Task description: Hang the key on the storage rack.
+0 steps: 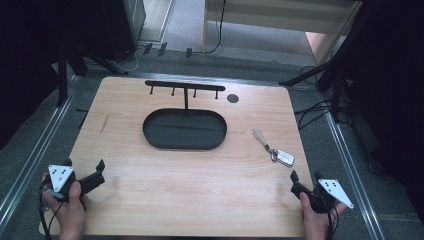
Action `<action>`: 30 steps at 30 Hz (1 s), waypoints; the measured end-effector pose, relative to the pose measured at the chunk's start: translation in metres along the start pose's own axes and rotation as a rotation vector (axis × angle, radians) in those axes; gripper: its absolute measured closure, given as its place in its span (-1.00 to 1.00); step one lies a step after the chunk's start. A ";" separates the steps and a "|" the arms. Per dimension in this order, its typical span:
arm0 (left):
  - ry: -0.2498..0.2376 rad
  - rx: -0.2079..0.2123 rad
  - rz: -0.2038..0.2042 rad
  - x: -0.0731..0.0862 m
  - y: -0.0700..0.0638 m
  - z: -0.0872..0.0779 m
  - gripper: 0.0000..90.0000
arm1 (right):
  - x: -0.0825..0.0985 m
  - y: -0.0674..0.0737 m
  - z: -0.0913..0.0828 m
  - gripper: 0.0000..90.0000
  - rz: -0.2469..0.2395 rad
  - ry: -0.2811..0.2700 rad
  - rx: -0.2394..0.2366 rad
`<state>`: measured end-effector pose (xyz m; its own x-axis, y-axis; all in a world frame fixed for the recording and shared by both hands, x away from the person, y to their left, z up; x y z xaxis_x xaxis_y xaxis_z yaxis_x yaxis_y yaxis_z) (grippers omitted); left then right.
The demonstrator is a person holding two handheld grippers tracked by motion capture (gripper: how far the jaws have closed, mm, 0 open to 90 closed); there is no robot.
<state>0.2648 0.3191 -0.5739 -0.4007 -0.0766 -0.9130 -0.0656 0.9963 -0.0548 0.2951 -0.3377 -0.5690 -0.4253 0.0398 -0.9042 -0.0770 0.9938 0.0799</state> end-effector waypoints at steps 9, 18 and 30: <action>-0.001 0.007 -0.010 0.000 0.001 -0.001 -0.96 | 0.002 0.003 0.003 -0.68 -0.039 0.050 0.028; 0.000 0.006 0.000 0.000 0.000 0.000 -0.97 | 0.003 0.004 0.012 -0.49 -0.077 0.135 0.079; 0.003 0.007 0.001 0.000 0.000 0.000 -0.97 | -0.036 0.033 0.028 -0.33 -0.321 0.249 0.015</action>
<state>0.2646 0.3190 -0.5740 -0.4038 -0.0755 -0.9117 -0.0585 0.9967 -0.0566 0.3328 -0.3031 -0.5457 -0.5872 -0.2970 -0.7530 -0.2289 0.9532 -0.1975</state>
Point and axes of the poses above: each handheld gripper's, and its own axes: z roughly forward along the jaws, x roughly out of its underside, y roughly to its left, the point moved 7 cm from there along z, roughly forward along the jaws, and after that the axes turned 5 degrees about y, right-handed, at the moved point
